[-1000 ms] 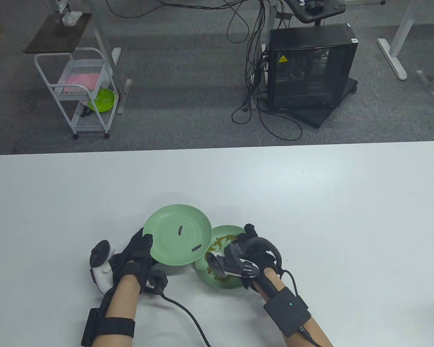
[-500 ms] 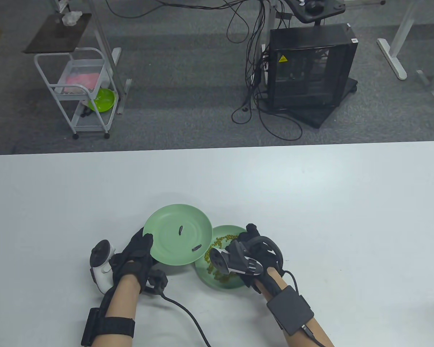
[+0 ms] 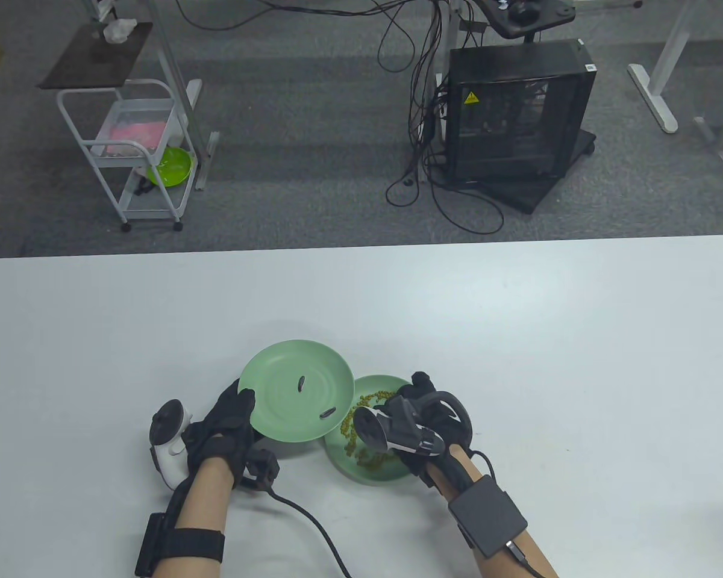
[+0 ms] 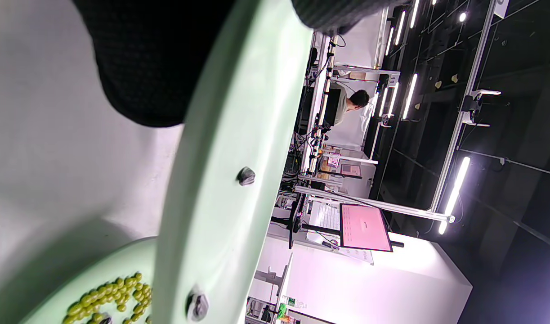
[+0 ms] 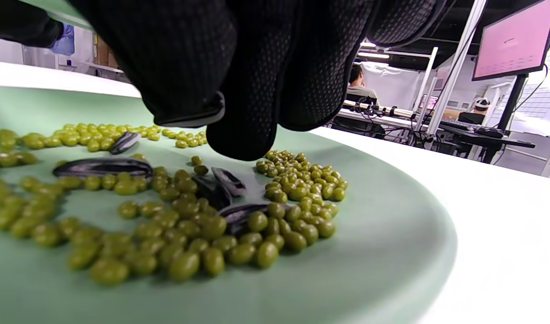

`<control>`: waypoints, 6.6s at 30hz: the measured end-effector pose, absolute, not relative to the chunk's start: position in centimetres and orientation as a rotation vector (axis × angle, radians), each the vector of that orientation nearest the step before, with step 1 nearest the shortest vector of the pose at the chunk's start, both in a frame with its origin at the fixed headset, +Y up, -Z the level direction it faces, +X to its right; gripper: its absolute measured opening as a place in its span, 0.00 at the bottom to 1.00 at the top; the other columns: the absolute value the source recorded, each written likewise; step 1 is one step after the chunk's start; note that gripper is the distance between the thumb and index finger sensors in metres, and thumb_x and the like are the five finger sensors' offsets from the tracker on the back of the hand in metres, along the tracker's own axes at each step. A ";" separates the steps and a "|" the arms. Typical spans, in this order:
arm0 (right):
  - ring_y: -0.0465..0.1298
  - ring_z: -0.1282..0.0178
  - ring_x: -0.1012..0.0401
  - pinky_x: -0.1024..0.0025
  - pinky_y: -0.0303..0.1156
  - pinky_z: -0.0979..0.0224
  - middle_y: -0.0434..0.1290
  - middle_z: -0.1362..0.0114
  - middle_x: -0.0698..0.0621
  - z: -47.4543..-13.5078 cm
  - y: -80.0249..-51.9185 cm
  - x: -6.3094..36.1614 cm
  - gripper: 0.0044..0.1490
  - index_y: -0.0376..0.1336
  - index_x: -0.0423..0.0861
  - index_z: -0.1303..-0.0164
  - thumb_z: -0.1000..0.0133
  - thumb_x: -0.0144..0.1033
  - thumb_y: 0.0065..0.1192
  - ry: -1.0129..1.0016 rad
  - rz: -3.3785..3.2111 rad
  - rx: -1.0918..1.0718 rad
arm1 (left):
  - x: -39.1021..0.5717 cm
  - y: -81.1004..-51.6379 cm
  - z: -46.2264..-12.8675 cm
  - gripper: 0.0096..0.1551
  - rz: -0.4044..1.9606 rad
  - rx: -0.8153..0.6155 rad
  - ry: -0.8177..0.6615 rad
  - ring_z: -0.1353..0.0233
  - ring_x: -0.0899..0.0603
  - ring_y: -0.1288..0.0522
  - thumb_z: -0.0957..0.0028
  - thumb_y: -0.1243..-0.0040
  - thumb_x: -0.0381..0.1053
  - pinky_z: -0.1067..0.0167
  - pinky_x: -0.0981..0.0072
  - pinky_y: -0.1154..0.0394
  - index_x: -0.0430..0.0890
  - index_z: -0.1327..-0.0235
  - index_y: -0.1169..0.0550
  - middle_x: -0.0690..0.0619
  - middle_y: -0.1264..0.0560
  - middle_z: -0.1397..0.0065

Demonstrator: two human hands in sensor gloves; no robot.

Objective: Pick sunflower seeds with hand pinch into plate

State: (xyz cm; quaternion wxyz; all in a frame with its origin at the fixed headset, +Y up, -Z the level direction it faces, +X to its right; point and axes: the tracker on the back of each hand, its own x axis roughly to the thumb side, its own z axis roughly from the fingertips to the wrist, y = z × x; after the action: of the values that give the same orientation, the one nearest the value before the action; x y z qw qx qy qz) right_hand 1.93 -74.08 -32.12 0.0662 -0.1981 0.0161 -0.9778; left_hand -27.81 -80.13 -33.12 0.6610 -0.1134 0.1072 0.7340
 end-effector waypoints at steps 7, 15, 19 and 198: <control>0.81 0.33 0.62 0.43 0.60 0.20 0.81 0.45 0.65 -32.2 -73.5 2.2 0.22 0.68 0.67 0.50 0.55 0.45 0.63 0.082 -2.984 -0.590 | -27.8 -80.1 -33.1 0.40 1.660 -0.258 0.242 0.40 0.42 0.17 0.44 0.49 0.50 0.50 0.58 0.16 0.36 0.23 0.46 0.37 0.33 0.30; 0.80 0.34 0.62 0.44 0.60 0.20 0.81 0.45 0.64 -32.1 -72.8 2.5 0.22 0.67 0.67 0.49 0.55 0.45 0.63 0.129 -3.045 -0.590 | -27.8 -80.2 -33.1 0.39 1.662 -0.259 0.244 0.40 0.42 0.17 0.44 0.49 0.50 0.50 0.58 0.16 0.36 0.23 0.46 0.37 0.33 0.30; 0.81 0.35 0.63 0.45 0.61 0.20 0.80 0.45 0.65 -31.9 -72.3 2.6 0.22 0.67 0.67 0.49 0.55 0.46 0.63 0.171 -3.058 -0.590 | -27.8 -80.2 -33.1 0.39 1.664 -0.262 0.243 0.40 0.42 0.17 0.44 0.50 0.50 0.50 0.58 0.16 0.36 0.23 0.46 0.37 0.33 0.30; 0.68 0.20 0.56 0.38 0.51 0.18 0.66 0.24 0.62 -33.6 -75.4 4.4 0.31 0.65 0.75 0.42 0.58 0.52 0.67 -0.090 -2.970 -0.505 | -27.8 -80.0 -33.0 0.38 1.691 -0.267 0.225 0.41 0.44 0.16 0.44 0.50 0.50 0.52 0.61 0.14 0.36 0.24 0.44 0.37 0.31 0.31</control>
State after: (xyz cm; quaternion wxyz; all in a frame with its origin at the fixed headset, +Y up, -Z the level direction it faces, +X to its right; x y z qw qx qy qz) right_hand 4.40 -75.35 -33.60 0.0638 -0.1672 -0.0297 -0.9834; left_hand -27.75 -80.05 -33.02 0.6499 -0.1177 0.0989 0.7443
